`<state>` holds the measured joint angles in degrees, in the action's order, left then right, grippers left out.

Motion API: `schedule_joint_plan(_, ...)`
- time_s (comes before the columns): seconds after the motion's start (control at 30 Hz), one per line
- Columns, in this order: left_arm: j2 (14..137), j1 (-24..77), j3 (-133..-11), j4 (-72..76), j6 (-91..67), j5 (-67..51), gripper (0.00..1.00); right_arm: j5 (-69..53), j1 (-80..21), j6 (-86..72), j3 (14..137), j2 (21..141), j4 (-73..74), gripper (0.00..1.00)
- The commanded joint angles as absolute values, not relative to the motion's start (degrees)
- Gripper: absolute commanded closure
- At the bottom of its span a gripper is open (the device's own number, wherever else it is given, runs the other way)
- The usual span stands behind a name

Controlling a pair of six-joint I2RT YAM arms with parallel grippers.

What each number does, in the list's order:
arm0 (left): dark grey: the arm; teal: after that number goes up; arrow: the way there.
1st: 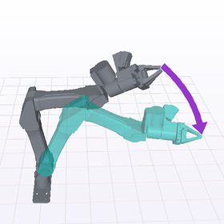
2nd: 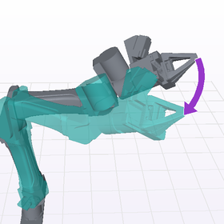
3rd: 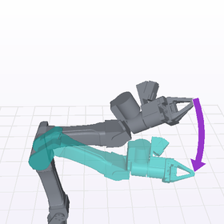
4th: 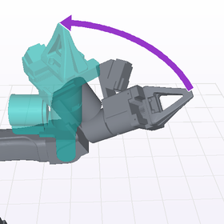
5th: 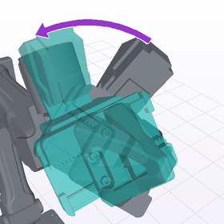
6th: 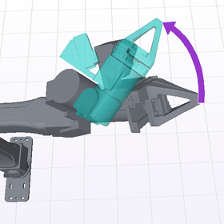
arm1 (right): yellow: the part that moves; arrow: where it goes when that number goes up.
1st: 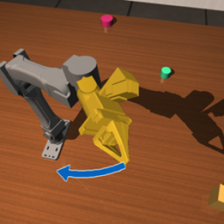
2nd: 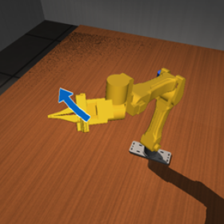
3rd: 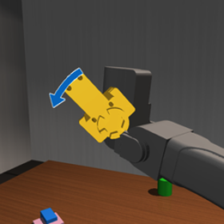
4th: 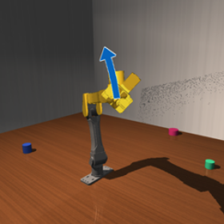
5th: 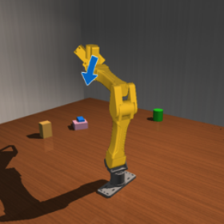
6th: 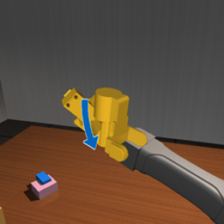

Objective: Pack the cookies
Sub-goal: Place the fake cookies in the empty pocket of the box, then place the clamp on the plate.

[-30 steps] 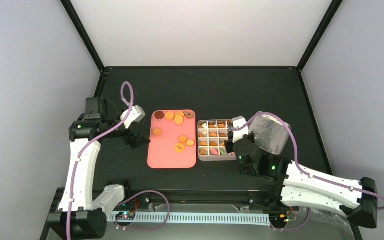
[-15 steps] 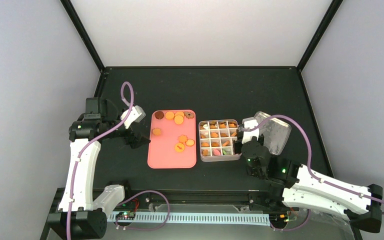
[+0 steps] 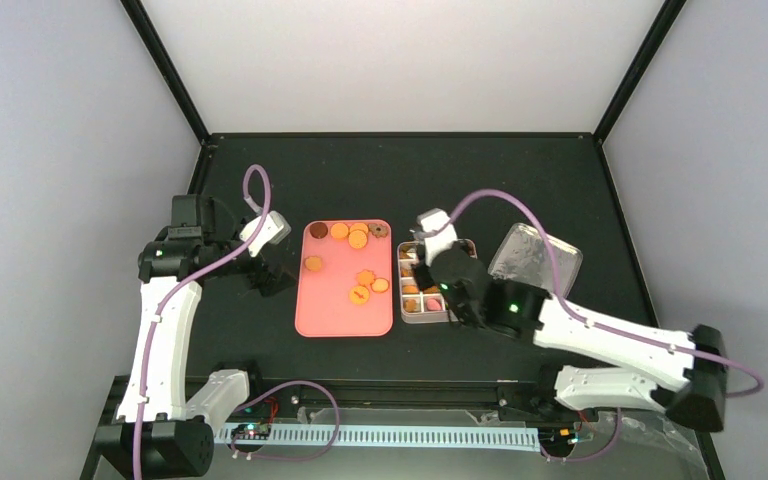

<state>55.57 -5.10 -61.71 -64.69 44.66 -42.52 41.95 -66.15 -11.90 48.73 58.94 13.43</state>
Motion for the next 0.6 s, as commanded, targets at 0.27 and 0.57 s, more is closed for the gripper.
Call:
schedule_joint_plan(0.27, 59.56, -8.59, -60.08, -59.63, 38.72, -28.72, 0.01, 21.34, -65.1, -23.88, 77.27, 94.29, 23.69, 0.87)
schedule_joint_plan(0.57, 58.76, -8.82, -59.1, -59.59, 39.49, -29.88, 0.01, 3.49, -57.43, -33.65, 81.12, 106.84, 23.19, 0.88)
